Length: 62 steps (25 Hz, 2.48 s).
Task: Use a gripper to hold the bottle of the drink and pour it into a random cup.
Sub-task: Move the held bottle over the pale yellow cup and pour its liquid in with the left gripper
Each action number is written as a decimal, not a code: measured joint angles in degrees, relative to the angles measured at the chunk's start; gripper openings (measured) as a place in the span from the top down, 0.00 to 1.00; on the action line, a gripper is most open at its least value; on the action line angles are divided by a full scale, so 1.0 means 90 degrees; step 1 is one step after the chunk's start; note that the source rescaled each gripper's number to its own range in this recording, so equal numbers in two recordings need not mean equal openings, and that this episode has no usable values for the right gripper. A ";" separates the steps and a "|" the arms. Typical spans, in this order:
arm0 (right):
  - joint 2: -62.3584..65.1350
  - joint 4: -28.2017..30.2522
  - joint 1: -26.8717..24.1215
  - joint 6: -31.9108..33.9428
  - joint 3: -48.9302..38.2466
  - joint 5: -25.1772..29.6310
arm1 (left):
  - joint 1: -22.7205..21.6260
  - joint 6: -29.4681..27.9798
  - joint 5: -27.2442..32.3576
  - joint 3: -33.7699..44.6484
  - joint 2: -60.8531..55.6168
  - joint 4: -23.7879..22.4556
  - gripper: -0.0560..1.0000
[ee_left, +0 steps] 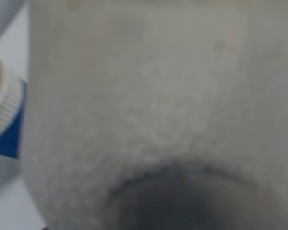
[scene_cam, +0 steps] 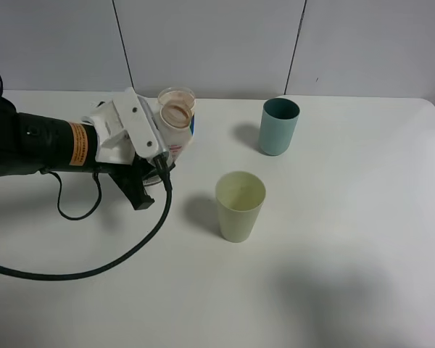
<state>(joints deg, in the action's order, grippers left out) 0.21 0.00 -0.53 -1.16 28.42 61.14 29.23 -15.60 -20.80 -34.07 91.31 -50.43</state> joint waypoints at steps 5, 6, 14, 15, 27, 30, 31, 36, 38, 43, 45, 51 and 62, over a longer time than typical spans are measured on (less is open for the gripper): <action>0.0000 0.0000 0.0000 0.0000 0.0000 0.0000 | 0.0385 0.0000 0.0300 -0.0019 -0.0005 -0.0002 0.95; 0.0000 0.0000 0.0000 0.0000 0.0000 0.0000 | 0.0417 0.0000 0.0301 -0.0027 -0.0011 -0.0002 0.95; 0.0000 0.0000 0.0000 0.0000 0.0000 0.0000 | 0.0793 -0.0021 0.1108 -0.0323 -0.0012 -0.0064 0.95; 0.0000 0.0000 0.0000 0.0000 0.0000 0.0000 | 0.0817 -0.0021 0.1166 -0.0378 -0.0012 -0.0113 0.95; 0.0000 0.0000 0.0000 0.0000 0.0000 0.0000 | 0.1322 -0.0068 0.2075 -0.0797 -0.0017 -0.0385 0.95; 0.0000 0.0000 0.0000 0.0000 0.0000 0.0000 | 0.1450 -0.0091 0.2311 -0.0951 0.0010 -0.0447 0.95; 0.0000 0.0000 0.0000 0.0000 0.0000 0.0000 | 0.1487 -0.0091 0.2401 -0.0991 0.0026 -0.0454 0.95; 0.0000 0.0000 0.0000 0.0000 0.0000 0.0000 | 0.1643 -0.0091 0.2648 -0.1044 0.0153 -0.0515 0.95; 0.0000 0.0000 0.0000 0.0000 0.0000 0.0000 | 0.1650 -0.0091 0.2688 -0.1056 0.0200 -0.0562 0.95; 0.0000 0.0000 0.0000 0.0000 0.0000 0.0000 | 0.1753 -0.0119 0.2901 -0.1068 0.0214 -0.0619 0.95; 0.0000 0.0000 0.0000 0.0000 0.0000 0.0000 | 0.1839 -0.0124 0.2979 -0.1076 0.0214 -0.0624 0.95; 0.0000 0.0000 0.0000 0.0000 0.0000 0.0000 | 0.2047 -0.0137 0.3074 -0.1098 0.0237 -0.0624 0.95; 0.0000 0.0000 0.0000 0.0000 0.0000 0.0000 | 0.2095 -0.0137 0.3380 -0.1433 0.0576 -0.0924 0.95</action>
<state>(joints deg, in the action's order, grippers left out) 0.21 0.00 -0.53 -1.16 28.42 61.14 48.09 -16.84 9.62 -46.97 96.50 -58.75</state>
